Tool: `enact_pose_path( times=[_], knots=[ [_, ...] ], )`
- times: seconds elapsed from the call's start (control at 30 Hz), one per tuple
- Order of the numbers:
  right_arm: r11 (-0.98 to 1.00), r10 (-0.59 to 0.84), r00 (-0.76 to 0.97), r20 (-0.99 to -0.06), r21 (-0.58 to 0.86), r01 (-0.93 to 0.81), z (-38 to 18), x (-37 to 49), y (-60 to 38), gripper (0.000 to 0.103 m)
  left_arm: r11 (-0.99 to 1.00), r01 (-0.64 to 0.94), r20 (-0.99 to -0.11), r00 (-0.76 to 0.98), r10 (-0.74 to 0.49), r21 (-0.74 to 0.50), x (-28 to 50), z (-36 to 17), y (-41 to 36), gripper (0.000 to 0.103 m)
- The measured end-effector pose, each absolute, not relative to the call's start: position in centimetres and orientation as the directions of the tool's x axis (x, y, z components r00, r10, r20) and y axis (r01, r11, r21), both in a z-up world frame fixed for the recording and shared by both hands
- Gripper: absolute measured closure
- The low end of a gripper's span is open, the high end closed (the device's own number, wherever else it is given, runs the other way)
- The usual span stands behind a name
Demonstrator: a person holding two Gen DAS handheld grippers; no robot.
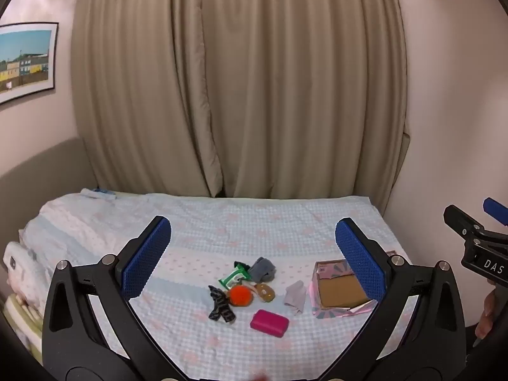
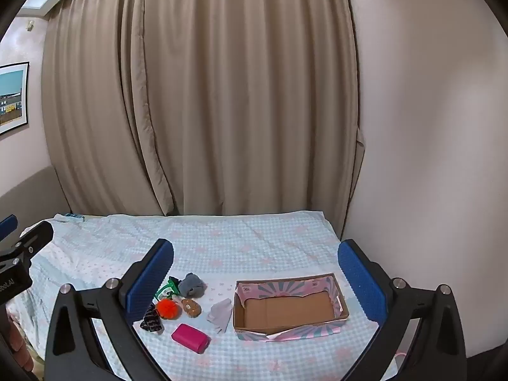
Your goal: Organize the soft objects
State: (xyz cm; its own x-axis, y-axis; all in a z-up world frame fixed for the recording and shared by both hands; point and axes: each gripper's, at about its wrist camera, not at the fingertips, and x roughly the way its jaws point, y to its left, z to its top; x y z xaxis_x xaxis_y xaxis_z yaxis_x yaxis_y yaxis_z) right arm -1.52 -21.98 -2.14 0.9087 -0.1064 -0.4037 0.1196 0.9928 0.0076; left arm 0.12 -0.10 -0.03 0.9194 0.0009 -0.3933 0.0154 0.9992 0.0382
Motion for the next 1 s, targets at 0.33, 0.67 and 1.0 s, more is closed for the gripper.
enact_pose_path(
  times=[0.33, 0.67, 1.0],
  knots=[
    [0.993, -0.109, 0.914, -0.39, 0.009, 0.122, -2.1, -1.1, -22.1, 0.0, 1.0, 0.016, -0.376, 0.926, -0.012, 0.008, 0.3, -0.3, -1.3, 0.0],
    [0.993, -0.107, 0.921, -0.376, 0.008, 0.119, -2.0, -1.4, -21.9, 0.0, 1.0, 0.023, -0.366, 0.93, -0.025, -0.011, -0.9, -0.6, -1.4, 0.0],
    [0.994, -0.1, 0.921, -0.376, 0.003, 0.11, -2.0, -1.1, -21.8, 0.0, 1.0, 0.019, -0.367, 0.93, -0.022, -0.011, -1.0, -0.6, -0.9, 0.0]
  ],
)
